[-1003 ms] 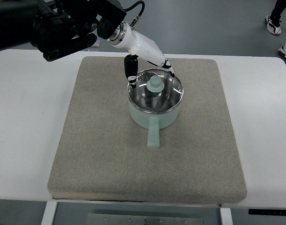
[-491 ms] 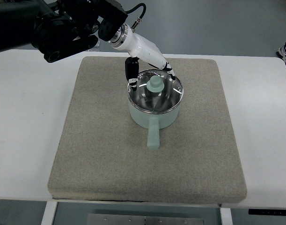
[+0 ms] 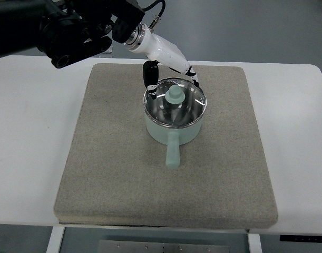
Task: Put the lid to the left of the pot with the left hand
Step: 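Lower the left hand and close fingers around the green lid knob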
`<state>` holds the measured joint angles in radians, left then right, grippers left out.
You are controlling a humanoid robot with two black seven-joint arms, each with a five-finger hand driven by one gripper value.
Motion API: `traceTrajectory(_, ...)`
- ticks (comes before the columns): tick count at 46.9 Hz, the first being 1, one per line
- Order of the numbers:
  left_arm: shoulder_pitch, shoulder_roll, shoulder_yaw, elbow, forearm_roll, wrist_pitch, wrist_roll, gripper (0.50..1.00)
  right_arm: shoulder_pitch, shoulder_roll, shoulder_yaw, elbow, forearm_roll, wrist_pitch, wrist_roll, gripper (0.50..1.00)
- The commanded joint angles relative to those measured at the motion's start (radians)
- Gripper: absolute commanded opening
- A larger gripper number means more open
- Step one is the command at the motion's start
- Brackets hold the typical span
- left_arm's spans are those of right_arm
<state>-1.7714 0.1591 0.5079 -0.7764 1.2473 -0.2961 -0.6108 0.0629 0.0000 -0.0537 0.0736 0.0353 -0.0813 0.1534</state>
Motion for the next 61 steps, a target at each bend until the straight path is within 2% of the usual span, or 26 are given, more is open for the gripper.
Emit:
traceTrajectory(1, -0.003, -0.003, -0.002, 0.000, -0.002, -0.002, 0.000, 0.975, 0.000, 0.000, 0.000, 0.000, 0.000, 0.000, 0.000, 0.921)
traceTrajectory(18, -0.003, -0.006, -0.002, 0.002, 0.000, -0.011, 0.000, 0.958, 0.000, 0.000, 0.000, 0.000, 0.000, 0.000, 0.000, 0.921)
traceTrajectory(39, 0.003, -0.009, -0.003, 0.029, 0.000, -0.009, 0.000, 0.883, 0.000, 0.000, 0.000, 0.000, 0.000, 0.000, 0.000, 0.921)
traceTrajectory(61, 0.003, -0.010, -0.002, 0.022, 0.003, -0.014, 0.000, 0.887, 0.000, 0.000, 0.000, 0.000, 0.000, 0.000, 0.000, 0.921)
